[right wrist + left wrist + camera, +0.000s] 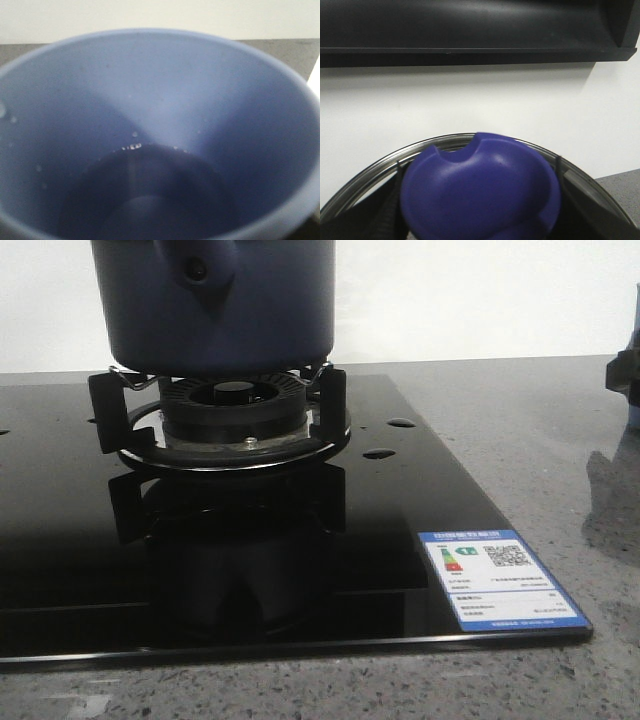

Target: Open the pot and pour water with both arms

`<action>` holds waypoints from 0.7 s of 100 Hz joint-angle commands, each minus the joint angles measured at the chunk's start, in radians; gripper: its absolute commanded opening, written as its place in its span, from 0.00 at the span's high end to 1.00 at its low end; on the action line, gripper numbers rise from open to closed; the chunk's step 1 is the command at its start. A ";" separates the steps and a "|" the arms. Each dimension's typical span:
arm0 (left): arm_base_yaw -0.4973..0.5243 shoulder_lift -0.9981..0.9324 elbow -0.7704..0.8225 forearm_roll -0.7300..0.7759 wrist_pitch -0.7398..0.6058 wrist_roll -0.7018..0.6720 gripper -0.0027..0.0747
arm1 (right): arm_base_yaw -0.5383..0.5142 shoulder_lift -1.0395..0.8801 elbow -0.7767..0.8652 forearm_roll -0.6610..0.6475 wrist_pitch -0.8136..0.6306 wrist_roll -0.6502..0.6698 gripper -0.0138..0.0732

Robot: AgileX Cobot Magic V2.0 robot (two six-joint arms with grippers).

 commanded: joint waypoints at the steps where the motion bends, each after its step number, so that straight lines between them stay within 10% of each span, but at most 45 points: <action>1: 0.003 -0.026 -0.038 0.001 -0.104 0.000 0.45 | 0.001 -0.011 -0.032 -0.012 -0.112 0.002 0.15; 27: 0.003 -0.026 -0.038 0.001 -0.104 0.000 0.45 | 0.003 -0.023 -0.034 -0.012 -0.116 0.002 0.55; 70: 0.003 -0.026 -0.038 0.001 -0.099 0.000 0.45 | 0.167 -0.298 -0.227 -0.165 0.312 0.002 0.56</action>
